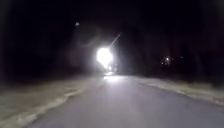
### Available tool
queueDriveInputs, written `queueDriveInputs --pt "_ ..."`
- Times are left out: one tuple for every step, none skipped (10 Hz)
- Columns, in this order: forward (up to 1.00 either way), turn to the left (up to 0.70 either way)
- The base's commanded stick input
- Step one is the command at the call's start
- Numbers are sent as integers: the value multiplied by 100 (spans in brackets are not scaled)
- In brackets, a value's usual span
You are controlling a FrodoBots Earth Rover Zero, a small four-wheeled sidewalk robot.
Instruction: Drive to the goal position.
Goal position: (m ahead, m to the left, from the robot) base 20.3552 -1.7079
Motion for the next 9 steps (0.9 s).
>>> queueDriveInputs --pt "100 6" --pt "100 5" --pt "100 5" --pt "100 5" --pt "100 5" --pt "100 5" --pt "100 5" --pt "100 5" --pt "100 5"
